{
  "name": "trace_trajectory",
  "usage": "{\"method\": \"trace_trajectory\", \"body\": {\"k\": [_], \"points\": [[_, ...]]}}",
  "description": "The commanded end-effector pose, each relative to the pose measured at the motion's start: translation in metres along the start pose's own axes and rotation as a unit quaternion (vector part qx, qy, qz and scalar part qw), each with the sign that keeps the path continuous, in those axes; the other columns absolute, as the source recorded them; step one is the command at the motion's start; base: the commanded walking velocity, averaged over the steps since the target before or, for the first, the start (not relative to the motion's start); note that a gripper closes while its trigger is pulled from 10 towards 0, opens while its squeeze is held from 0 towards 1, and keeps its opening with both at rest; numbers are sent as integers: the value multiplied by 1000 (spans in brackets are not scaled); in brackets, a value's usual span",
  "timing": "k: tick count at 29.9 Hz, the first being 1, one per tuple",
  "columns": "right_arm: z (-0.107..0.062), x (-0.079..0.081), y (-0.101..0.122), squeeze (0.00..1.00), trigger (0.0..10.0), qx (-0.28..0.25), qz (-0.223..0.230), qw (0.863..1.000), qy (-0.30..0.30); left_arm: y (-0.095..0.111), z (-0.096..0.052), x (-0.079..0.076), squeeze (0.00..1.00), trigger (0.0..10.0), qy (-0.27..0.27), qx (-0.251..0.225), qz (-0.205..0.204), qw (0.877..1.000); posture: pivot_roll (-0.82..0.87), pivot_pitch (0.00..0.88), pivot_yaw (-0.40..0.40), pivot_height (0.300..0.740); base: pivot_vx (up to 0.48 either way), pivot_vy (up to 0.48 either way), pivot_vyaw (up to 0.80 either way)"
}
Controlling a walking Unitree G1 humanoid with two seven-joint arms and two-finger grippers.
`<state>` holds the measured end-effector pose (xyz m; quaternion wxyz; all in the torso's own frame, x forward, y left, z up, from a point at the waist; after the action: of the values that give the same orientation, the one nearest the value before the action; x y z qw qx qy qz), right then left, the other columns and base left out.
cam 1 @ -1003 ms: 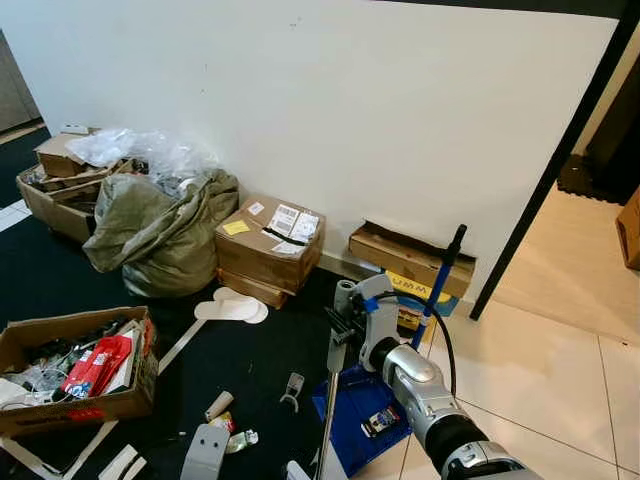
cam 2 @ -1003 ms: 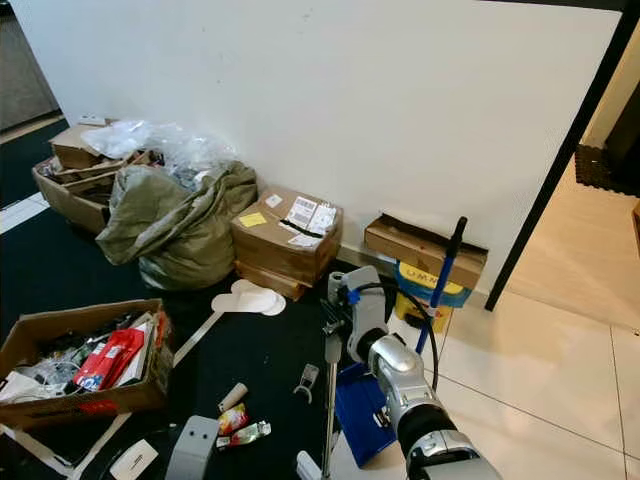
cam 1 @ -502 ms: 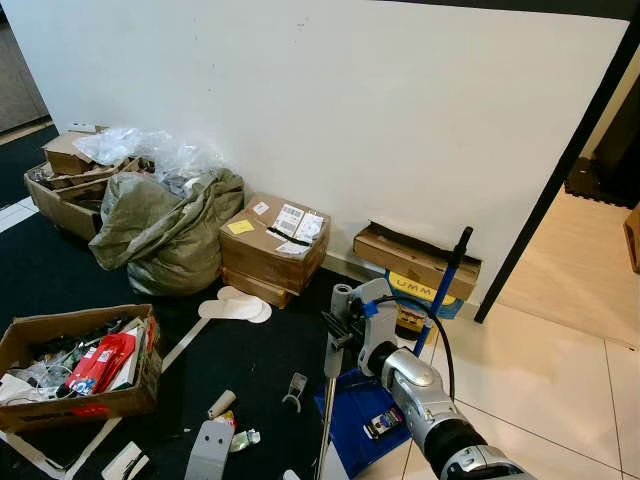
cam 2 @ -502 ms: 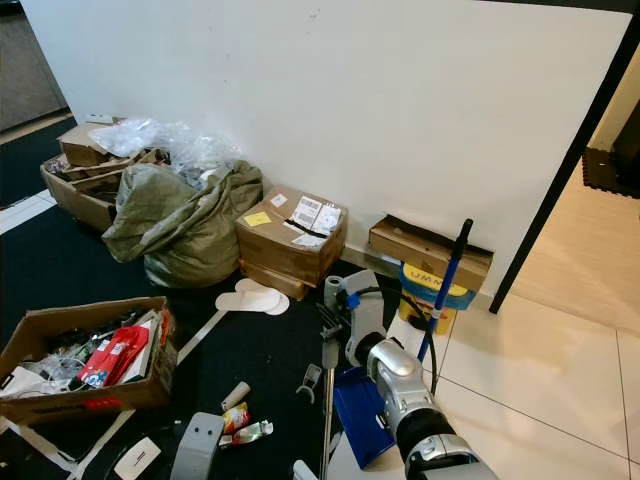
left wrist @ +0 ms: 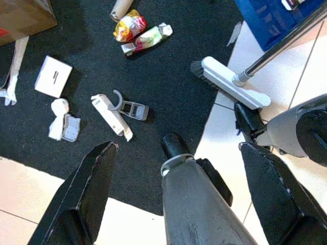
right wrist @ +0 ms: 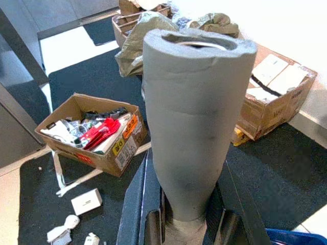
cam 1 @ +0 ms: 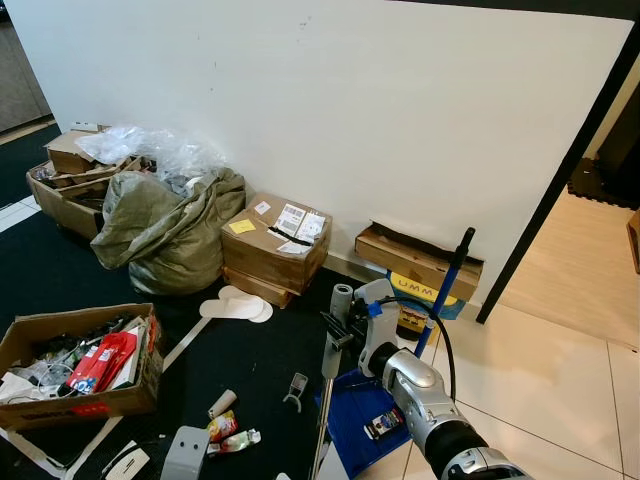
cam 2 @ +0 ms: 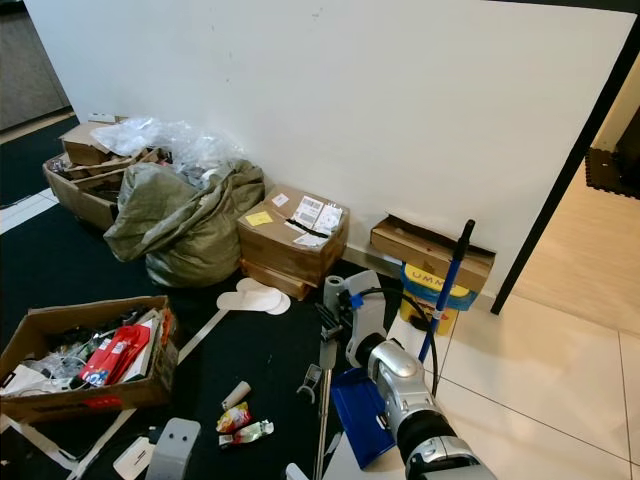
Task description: Sweep floor
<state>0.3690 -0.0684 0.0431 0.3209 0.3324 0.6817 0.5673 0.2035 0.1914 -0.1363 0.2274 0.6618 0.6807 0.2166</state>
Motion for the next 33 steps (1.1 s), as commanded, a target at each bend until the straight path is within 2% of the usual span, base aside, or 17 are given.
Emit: {"method": "trace_trajectory", "body": {"k": [1, 6, 7, 10, 12, 13, 16, 21, 27, 33], "points": [[1, 0, 8, 0, 10000, -20, 4, 1000, -2, -2, -1, 2, 0, 10000, 2, 1, 2, 1000, -134, 4, -3, 740, 0, 0, 0], [1, -1, 8, 0, 10000, -20, 6, 1000, -4, 0, 1, -8, 0, 10000, -2, 2, 3, 1000, -134, 1, -1, 740, 0, 0, 0], [2, -1, 7, 0, 10000, -18, 5, 1000, -3, 2, 3, -18, 0, 10000, -6, 2, 3, 1000, -136, 0, 0, 740, 0, 0, 0], [2, -1, 7, 0, 10000, -18, 5, 1000, -3, 2, 3, -18, 0, 10000, -6, 2, 3, 1000, -136, 0, 0, 740, 0, 0, 0], [2, -1, 7, 0, 10000, -16, 6, 1000, -3, 8, 6, -34, 0, 10000, -14, -1, 4, 1000, -134, 0, 2, 740, 0, 0, 0], [2, -1, 7, 0, 10000, -16, 6, 1000, -3, 8, 6, -34, 0, 10000, -14, -1, 4, 1000, -134, 0, 2, 740, 0, 0, 0], [2, -1, 7, 0, 10000, -16, 6, 1000, -4, 14, 8, -47, 0, 10000, -20, -5, 4, 1000, -133, 0, 3, 740, 0, 0, 0], [3, -2, 9, 0, 10000, -18, 7, 1000, -4, 22, 9, -54, 0, 10000, -23, -14, -1, 1000, -130, 0, 1, 740, 0, 0, 0], [3, 0, 9, 0, 10000, -17, 5, 1000, -2, 25, 9, -46, 0, 10000, -18, -21, -5, 1000, -129, 0, 2, 740, 0, 0, 0], [3, 1, 8, 0, 10000, -17, 7, 1000, -2, 17, 6, -18, 0, 10000, -4, -16, -5, 1000, -128, 1, 5, 740, 0, 0, 0]]}}
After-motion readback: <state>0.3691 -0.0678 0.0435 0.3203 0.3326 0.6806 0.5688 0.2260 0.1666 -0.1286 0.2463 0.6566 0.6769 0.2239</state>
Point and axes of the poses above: a point about 5 cm out from each wrist's last joint towards the gripper, its own z axis pointing out of the wrist towards the gripper, its own y axis along the axis of the wrist's last joint, x = y × z, the point moved 6 cm from there along z, pointing out of the wrist towards the gripper, and after that the axes turned 10 degrees about -z, right-handed, at the moved point
